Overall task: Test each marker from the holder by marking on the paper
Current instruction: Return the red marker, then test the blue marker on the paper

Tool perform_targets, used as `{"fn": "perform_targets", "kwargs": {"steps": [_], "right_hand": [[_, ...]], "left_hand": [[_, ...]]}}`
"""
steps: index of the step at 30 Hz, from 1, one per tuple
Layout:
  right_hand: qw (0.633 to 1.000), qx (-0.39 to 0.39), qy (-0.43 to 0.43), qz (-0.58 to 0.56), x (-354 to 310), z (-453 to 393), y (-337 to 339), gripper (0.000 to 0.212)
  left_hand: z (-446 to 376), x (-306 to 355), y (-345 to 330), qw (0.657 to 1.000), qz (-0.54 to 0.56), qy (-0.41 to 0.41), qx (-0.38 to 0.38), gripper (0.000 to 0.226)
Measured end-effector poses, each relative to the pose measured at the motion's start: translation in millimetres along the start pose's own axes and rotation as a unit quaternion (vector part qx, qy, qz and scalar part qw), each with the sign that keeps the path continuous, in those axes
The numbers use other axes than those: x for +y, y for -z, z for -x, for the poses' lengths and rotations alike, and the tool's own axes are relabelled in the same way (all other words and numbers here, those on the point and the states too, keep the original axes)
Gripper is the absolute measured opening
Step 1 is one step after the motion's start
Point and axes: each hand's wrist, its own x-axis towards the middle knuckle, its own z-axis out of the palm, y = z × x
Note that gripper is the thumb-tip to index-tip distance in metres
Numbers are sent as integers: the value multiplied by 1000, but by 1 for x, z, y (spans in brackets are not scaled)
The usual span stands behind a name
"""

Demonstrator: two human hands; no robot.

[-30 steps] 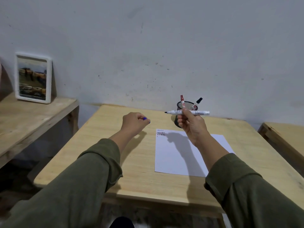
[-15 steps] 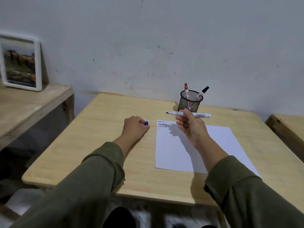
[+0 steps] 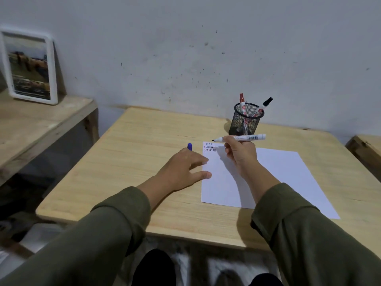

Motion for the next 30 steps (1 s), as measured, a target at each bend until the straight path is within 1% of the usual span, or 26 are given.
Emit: {"fn": "perform_targets", "kwargs": {"steps": [2, 7, 13, 17, 30], "right_hand": [[999, -5, 9, 42, 6, -2, -4, 13], [991, 1, 22, 130, 24, -8, -8, 19], [981, -1, 39, 189, 29, -12, -7, 25], [978, 3, 46, 204, 30, -12, -7, 29], [976, -4, 49, 214, 28, -10, -7, 27]], "left_hand": [[-2, -1, 0, 1000, -12, 7, -20, 47], [-3, -2, 0, 999, -12, 20, -25, 49], [-3, -3, -2, 999, -7, 22, -25, 49], [-3, -3, -2, 999, -3, 21, -25, 49], [-3, -1, 0, 999, -9, 24, -32, 51]]}}
